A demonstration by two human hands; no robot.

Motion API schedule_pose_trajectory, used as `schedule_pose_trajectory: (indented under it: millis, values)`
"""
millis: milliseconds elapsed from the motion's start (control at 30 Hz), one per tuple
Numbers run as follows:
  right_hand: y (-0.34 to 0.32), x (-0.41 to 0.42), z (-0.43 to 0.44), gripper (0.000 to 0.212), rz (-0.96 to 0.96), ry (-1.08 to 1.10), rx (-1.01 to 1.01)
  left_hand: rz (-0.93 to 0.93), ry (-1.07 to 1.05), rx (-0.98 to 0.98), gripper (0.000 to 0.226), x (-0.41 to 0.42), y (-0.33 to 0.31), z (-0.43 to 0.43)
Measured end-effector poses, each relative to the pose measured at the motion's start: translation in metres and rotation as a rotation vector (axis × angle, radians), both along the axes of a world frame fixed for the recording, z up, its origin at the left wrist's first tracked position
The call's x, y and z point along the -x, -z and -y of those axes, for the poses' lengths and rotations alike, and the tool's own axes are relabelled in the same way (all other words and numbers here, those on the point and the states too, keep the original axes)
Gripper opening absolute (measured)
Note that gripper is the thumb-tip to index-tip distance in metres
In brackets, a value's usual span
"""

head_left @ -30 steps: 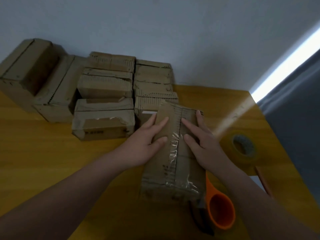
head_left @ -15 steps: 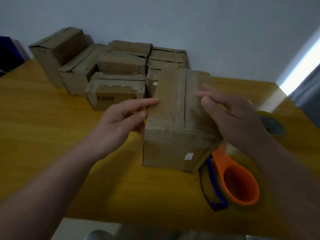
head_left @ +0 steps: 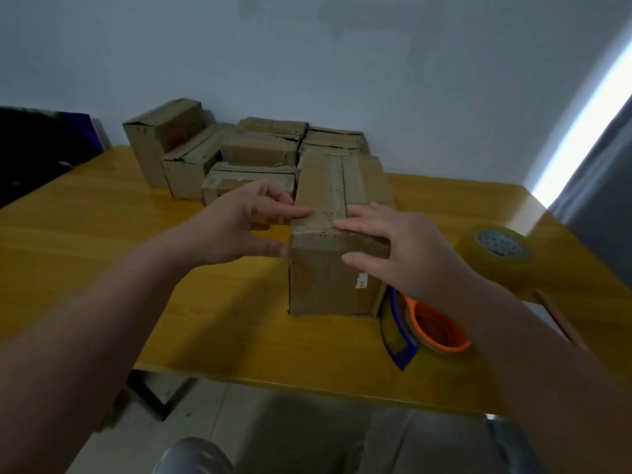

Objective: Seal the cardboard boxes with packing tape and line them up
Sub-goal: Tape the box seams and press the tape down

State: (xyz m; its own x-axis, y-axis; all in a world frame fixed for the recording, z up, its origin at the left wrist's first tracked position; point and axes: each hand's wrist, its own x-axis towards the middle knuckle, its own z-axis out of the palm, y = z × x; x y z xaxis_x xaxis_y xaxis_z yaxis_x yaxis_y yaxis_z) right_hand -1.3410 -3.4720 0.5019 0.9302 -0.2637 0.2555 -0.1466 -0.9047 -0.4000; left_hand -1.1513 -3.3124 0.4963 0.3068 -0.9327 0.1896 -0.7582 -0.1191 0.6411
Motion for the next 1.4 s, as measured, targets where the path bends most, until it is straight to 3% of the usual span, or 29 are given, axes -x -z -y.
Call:
schedule_pose_trajectory:
  millis: [200,367,733,933,1100,1267,1400]
  values:
    - [0.016,-0.003,0.004,0.041,0.084,-0.017,0.026,0.339,-0.012,0.031,0.069,0.003,0.000,0.008]
    - [0.024,-0.003,0.007,0.043,0.182,-0.024,0.015,0.402,0.041,0.099,0.073,0.003,0.008,0.010]
    - [0.029,-0.007,0.007,0.047,0.306,-0.013,0.013,0.531,0.060,0.325,0.045,0.003,0.036,0.014]
    - [0.017,0.001,0.018,0.062,0.159,-0.039,-0.018,0.598,0.041,0.373,0.037,0.003,0.032,0.017]
    - [0.005,0.019,0.041,0.067,0.072,-0.006,-0.070,0.632,0.008,0.294,0.036,0.003,0.022,0.015]
    - [-0.002,0.029,0.060,0.075,-0.056,-0.041,0.040,0.933,-0.041,0.131,0.045,0.026,0.003,0.023]
    - [0.011,0.035,0.050,0.067,0.228,0.172,0.159,0.978,0.042,0.175,0.051,0.056,0.004,0.043]
